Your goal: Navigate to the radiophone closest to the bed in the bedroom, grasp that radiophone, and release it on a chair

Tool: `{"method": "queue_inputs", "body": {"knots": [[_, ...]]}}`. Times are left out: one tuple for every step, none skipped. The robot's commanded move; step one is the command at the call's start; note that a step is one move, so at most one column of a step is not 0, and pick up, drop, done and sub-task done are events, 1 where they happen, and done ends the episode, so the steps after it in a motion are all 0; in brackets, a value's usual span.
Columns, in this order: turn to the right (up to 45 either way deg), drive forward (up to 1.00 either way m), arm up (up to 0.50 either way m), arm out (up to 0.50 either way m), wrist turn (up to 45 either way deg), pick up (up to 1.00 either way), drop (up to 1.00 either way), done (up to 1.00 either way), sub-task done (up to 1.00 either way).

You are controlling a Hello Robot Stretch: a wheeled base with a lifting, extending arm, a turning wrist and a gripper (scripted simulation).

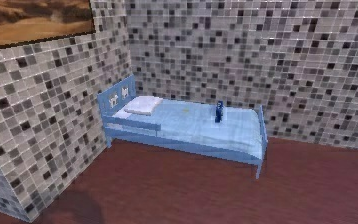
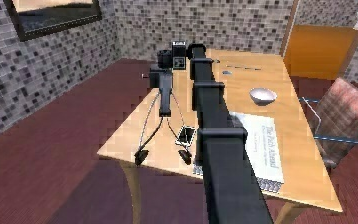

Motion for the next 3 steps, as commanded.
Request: {"method": "queue_inputs", "body": {"knots": [[0.0,0.00,0.00,0.00,45.0,0.00,0.00,0.00,0.00],[0.0,0.00,0.00,0.00,45.0,0.00,0.00,0.00,0.00],[0.0,0.00,0.00,0.00,45.0,0.00,0.00,0.00,0.00]]}}
